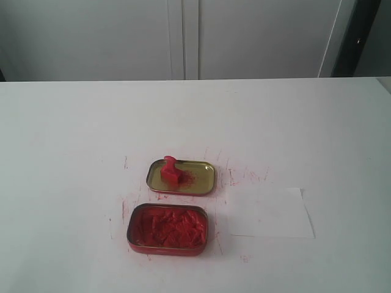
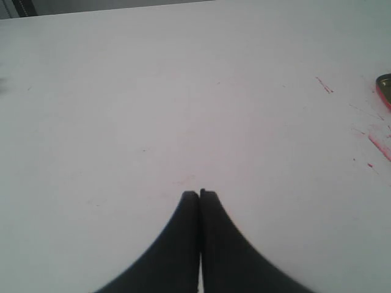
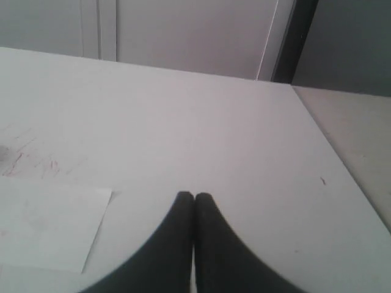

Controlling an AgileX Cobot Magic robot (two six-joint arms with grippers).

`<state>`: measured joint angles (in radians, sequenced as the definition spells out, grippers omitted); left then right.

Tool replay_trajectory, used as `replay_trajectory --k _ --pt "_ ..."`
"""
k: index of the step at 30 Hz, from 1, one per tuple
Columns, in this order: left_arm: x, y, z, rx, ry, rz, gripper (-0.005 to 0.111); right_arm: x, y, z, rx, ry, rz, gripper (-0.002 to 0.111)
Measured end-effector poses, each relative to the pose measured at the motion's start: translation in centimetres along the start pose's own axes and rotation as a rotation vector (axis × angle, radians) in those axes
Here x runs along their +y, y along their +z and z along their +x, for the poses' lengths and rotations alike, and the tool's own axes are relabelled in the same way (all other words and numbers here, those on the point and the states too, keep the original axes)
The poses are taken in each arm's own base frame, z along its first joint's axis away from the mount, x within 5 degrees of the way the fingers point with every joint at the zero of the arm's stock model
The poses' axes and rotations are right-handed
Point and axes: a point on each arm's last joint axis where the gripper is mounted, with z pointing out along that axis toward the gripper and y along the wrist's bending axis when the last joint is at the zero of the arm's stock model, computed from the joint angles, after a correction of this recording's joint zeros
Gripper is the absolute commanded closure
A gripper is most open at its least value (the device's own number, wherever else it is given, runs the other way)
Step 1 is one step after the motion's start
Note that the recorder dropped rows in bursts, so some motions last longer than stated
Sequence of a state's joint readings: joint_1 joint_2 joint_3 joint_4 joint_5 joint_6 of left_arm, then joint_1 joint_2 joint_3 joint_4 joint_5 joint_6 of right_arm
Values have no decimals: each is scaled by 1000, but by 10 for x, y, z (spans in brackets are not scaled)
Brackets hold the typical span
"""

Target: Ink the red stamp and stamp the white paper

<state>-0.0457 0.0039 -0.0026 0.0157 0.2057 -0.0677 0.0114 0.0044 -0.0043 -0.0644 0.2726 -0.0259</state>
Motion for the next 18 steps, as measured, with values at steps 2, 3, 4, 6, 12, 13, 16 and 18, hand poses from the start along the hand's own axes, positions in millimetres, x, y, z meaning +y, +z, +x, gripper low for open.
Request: replay_trajectory --k 2,3,4,6,12,13,16,18 --pt "0 0 0 0 0 0 107 0 0 -4 -48 0 1 108" --pt "0 0 0 0 0 0 107 0 0 -7 -76 0 2 108" --pt "0 0 0 0 0 0 107 0 0 -9 -100 0 3 108" --pt "0 0 0 0 0 0 107 0 -1 -15 -163 0 4 108" --pt "0 0 0 0 0 0 107 -1 -5 -28 -318 0 8 108" --pt "0 0 0 0 0 0 107 -1 -5 -30 -331 0 9 108" --pt "0 0 0 0 0 0 107 -1 -5 -31 -347 -2 9 108" --pt "0 0 0 0 0 0 107 -1 -6 -32 -354 -2 9 108"
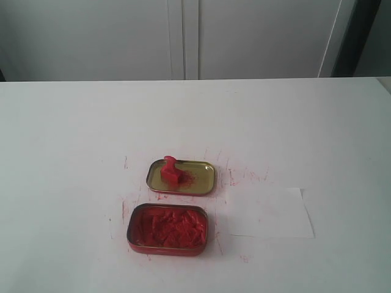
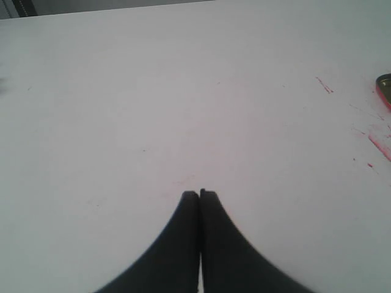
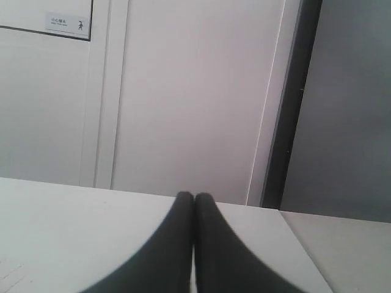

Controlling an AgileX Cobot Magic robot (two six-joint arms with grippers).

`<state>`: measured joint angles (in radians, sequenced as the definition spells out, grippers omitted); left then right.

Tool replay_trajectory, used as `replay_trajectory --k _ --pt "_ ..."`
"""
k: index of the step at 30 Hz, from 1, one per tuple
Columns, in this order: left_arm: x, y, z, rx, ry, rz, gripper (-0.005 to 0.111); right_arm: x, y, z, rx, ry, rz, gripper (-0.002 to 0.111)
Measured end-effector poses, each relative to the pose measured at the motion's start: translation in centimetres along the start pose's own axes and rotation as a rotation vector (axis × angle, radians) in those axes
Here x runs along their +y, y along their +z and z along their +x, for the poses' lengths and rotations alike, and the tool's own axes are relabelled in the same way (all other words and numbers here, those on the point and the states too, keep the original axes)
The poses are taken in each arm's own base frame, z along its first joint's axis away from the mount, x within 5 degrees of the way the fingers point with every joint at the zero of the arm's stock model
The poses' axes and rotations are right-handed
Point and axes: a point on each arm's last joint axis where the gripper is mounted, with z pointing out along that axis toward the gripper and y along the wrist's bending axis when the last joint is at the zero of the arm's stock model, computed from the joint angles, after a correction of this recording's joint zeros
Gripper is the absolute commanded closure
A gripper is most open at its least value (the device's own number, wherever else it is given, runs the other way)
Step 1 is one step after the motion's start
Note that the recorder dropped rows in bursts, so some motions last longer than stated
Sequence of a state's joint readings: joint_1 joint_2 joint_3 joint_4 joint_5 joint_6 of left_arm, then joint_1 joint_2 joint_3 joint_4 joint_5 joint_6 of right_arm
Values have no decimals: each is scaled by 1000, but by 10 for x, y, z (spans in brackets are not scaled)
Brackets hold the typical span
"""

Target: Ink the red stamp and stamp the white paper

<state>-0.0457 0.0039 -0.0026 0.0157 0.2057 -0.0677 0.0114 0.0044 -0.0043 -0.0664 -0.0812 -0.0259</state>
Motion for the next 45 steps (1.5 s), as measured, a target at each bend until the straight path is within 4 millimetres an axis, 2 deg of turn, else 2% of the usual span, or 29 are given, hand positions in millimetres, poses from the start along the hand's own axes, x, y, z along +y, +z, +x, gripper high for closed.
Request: replay_trajectory --k 30,35,43,45 --pt "0 0 0 0 0 0 107 0 0 0 -2 26 0 108" --pt "0 0 0 0 0 0 107 0 0 6 77 26 -1 108" --pt "0 0 0 0 0 0 107 -4 -4 -23 160 27 8 108" --pt "0 0 0 0 0 0 107 -4 -2 -25 213 27 7 108"
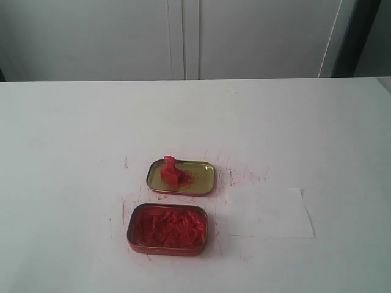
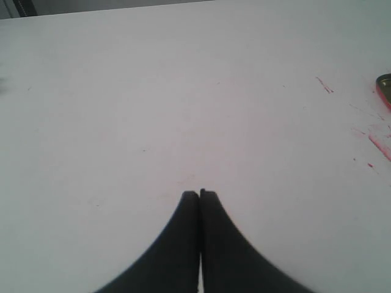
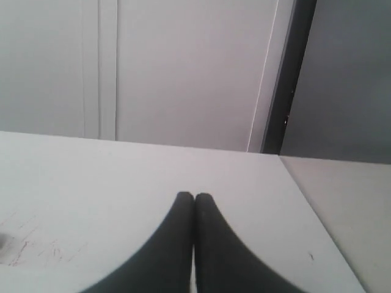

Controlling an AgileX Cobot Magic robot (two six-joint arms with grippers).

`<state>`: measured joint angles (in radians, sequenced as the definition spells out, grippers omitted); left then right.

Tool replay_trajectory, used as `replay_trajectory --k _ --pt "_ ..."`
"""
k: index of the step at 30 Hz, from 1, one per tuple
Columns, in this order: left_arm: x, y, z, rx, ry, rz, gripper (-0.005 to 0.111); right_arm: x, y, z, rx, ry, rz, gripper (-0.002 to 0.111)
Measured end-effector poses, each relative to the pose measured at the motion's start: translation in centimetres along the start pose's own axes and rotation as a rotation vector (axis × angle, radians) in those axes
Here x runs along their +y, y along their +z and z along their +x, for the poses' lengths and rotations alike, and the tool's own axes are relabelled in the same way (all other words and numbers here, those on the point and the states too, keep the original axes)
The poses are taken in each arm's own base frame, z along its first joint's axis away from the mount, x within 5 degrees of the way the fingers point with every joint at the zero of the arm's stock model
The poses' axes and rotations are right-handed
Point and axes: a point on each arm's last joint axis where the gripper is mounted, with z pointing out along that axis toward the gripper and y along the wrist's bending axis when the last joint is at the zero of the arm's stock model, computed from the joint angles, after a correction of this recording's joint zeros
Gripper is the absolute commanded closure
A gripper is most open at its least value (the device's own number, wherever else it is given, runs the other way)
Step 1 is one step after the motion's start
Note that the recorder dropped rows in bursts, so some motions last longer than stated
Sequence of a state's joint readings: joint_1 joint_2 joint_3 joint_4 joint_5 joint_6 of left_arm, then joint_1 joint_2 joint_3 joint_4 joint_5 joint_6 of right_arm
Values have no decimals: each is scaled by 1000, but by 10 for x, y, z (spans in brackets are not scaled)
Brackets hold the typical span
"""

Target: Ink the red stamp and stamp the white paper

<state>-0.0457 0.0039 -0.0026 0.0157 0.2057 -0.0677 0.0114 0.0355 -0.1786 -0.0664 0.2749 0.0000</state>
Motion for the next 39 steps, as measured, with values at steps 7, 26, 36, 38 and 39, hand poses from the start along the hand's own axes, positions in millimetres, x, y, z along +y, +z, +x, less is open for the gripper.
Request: replay_trajectory --k 7,26,36,38,39 --pt "0 0 0 0 0 0 107 0 30 -12 250 18 -16 108" --pt "0 0 0 0 0 0 107 5 105 -26 679 129 -52 108" --pt "0 0 0 0 0 0 107 10 146 -22 864 174 -67 108" --pt "0 0 0 0 2 -1 107 13 154 -21 887 172 -81 108" --pt "0 0 0 0 2 -1 107 18 161 -20 912 163 -102 108"
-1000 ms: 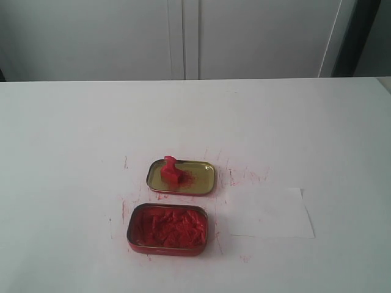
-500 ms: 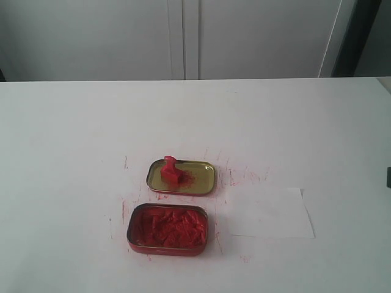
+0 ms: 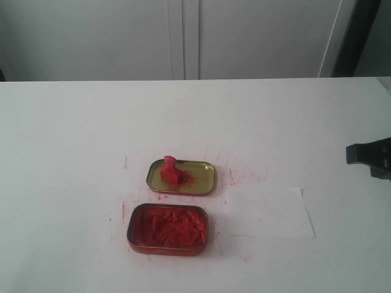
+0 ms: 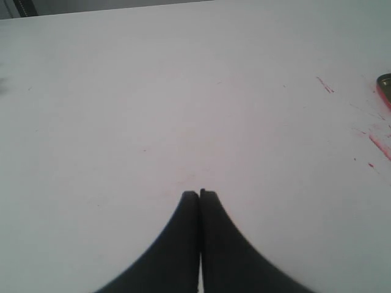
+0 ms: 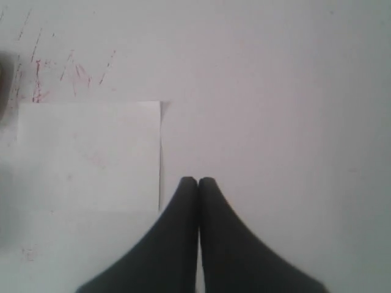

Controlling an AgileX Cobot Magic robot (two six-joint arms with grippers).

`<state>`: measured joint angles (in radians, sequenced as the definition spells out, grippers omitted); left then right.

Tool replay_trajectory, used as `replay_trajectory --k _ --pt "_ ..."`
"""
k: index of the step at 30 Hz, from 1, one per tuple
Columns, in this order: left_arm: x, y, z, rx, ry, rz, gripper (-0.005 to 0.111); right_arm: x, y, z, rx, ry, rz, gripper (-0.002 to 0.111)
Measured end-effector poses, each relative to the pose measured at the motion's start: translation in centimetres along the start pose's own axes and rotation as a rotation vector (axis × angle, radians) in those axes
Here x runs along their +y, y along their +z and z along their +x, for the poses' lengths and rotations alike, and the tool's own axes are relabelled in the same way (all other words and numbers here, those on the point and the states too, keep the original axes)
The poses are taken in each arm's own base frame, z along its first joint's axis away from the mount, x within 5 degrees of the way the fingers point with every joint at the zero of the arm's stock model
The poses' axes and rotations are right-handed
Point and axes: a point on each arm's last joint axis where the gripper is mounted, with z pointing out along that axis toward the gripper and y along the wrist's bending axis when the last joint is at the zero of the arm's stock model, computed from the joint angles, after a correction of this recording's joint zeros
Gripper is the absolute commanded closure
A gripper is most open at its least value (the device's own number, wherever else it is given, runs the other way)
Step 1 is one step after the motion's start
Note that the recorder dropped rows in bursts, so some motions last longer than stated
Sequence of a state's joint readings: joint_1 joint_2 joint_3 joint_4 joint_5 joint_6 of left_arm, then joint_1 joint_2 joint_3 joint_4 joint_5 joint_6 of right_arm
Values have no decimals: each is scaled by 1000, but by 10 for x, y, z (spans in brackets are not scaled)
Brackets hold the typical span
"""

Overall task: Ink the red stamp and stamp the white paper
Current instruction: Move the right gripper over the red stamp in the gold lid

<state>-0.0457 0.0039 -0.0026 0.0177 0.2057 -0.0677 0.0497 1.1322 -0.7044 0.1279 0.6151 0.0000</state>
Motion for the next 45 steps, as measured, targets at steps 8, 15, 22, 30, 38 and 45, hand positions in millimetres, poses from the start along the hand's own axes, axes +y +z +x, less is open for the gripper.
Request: replay_trajectory --k 8,15,22,30,38,45 --pt "0 0 0 0 0 0 107 40 32 -24 118 -122 -76 108" --pt "0 0 0 0 0 0 107 83 60 -43 197 -230 -132 108" --pt "0 0 0 0 0 0 107 112 81 -58 268 -314 -142 108" --pt "0 0 0 0 0 0 107 143 102 -76 309 -394 -161 108" --pt "0 0 0 0 0 0 107 178 117 -88 322 -482 -195 108" --pt "0 0 0 0 0 0 107 205 131 -90 340 -580 -224 108"
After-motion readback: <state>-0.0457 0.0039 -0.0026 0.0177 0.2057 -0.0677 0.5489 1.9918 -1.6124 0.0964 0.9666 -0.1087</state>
